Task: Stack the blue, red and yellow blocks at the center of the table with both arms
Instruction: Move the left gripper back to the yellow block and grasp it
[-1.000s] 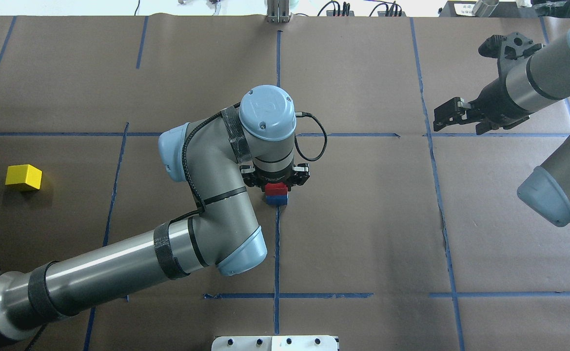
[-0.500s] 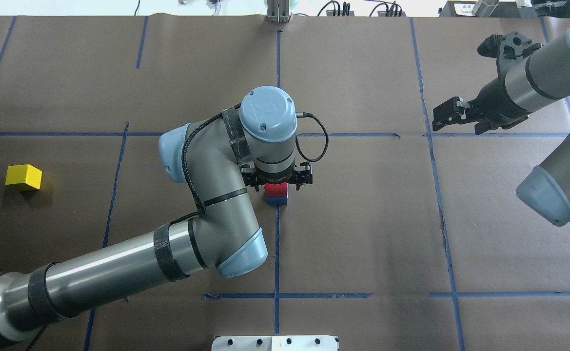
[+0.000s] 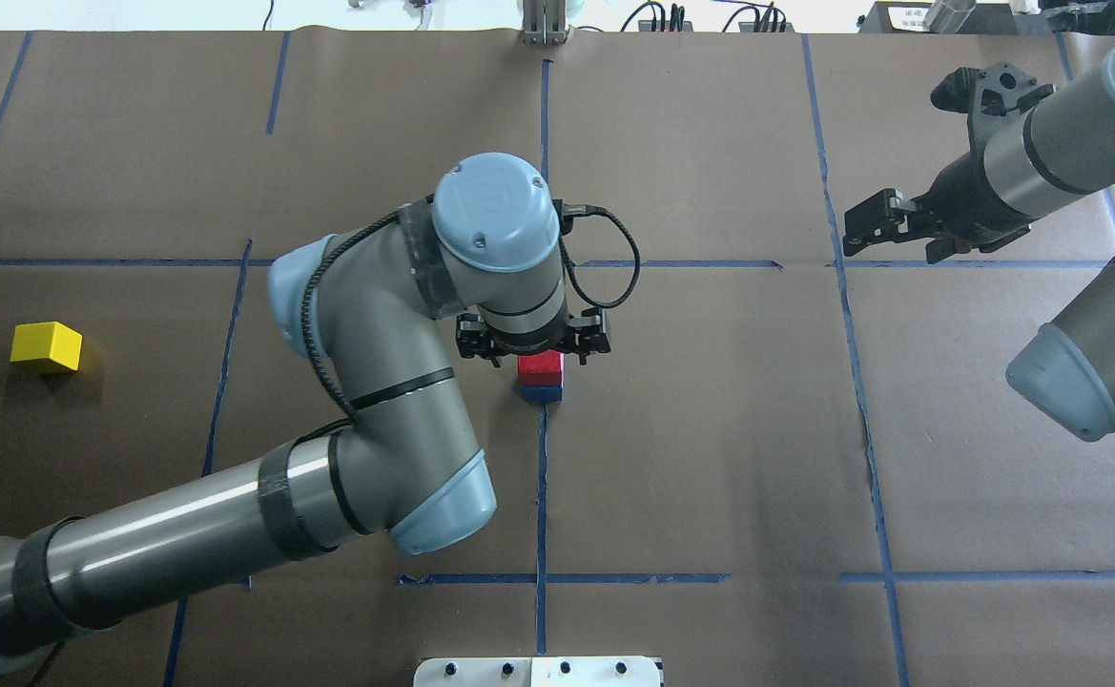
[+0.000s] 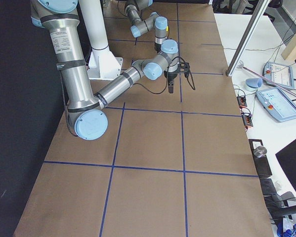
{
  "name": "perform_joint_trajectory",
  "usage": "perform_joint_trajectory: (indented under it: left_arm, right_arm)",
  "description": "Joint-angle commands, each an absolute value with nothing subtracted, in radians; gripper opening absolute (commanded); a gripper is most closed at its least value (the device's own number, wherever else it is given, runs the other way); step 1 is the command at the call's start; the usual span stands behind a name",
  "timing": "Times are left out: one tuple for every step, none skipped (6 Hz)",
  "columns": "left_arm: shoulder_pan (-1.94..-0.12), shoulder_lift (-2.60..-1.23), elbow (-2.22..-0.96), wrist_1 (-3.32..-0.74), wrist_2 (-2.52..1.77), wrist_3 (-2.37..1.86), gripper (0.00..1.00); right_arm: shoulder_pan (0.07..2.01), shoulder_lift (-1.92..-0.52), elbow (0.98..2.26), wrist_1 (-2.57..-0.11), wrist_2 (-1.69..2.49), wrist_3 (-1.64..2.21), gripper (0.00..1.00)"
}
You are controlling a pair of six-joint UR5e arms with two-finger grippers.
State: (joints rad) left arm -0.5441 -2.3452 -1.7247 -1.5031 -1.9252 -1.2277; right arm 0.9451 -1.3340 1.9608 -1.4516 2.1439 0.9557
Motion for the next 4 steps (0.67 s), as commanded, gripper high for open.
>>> perform_joint_trajectory:
  left_arm:
    - [-0.633,-2.153,-1.926,-1.486,-1.931,-1.092,1.00]
    - [-0.697,-1.997,-1.993,-1.502,-1.933,-0.936,1.00]
    - [-0.788,-1.850,-2.038,-1.505,-1.986,-0.810,1.00]
    - [-0.901,-1.671,-2.036,-1.561,-2.052,-0.623,1.00]
  right_arm:
    - [0.946,-1.341,1.962,-1.453,2.146,0.956,1.00]
    - [0.948,-1.344,1.963,-1.453,2.146,0.956,1.00]
    - [0.950,-1.348,1.968,-1.454,2.149,0.957,1.00]
    - [0.950,-1.367,1.974,-1.451,2.145,0.957,1.00]
